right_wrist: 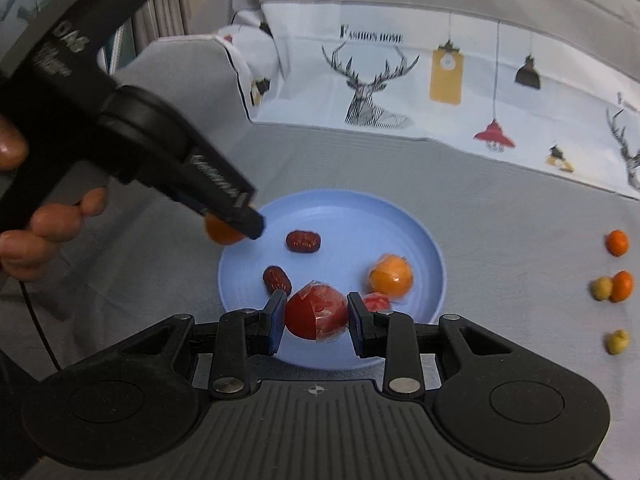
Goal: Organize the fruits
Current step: 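Carry the tomato and kumquat over the blue plate with both tools, then open both tools to drop the tomato and kumquat onto the plate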
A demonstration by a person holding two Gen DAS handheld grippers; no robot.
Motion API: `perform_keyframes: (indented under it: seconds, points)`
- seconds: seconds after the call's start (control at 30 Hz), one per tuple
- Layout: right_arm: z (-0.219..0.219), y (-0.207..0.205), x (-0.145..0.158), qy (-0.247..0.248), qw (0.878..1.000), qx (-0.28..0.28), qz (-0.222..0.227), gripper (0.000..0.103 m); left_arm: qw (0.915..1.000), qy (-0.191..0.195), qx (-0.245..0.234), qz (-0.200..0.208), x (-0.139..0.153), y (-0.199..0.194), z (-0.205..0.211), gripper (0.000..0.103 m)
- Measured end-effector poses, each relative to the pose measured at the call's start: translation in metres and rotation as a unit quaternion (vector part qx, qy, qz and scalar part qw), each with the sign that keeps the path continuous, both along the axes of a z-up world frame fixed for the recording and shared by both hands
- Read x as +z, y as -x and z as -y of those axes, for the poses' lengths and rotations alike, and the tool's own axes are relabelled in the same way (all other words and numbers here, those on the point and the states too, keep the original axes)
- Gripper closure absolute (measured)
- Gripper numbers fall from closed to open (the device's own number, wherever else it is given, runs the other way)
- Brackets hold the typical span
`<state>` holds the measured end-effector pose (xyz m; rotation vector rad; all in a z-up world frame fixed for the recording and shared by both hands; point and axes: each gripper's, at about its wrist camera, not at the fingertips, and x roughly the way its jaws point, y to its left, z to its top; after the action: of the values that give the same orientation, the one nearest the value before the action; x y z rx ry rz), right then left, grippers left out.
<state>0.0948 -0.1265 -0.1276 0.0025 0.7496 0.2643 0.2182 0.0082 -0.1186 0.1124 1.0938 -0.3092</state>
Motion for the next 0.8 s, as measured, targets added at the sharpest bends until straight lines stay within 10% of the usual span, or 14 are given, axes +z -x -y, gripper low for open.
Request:
perform_keyframes:
  seconds: [0.17, 0.3, 0.4, 0.8]
  points:
    - [-0.003, -0.016, -0.020, 0.000, 1.000, 0.006, -0.019, 0.069, 0.9998, -0.012, -0.015, -0.006, -0.024, -0.019, 0.008, 0.064]
    - [-0.003, -0.023, -0.026, 0.001, 1.000, 0.005, -0.029, 0.056, 0.9996, 0.015, -0.015, 0.017, -0.012, -0.015, 0.001, 0.008]
    - [0.002, -0.014, -0.012, 0.002, 1.000, -0.011, -0.008, 0.022, 0.9988, 0.016, -0.006, 0.047, 0.011, 0.004, -0.011, 0.003]
    - [0.015, 0.087, 0.044, -0.015, 0.998, -0.050, -0.022, 0.005, 0.9976, -0.011, 0.068, -0.003, 0.047, 0.132, -0.059, 0.001]
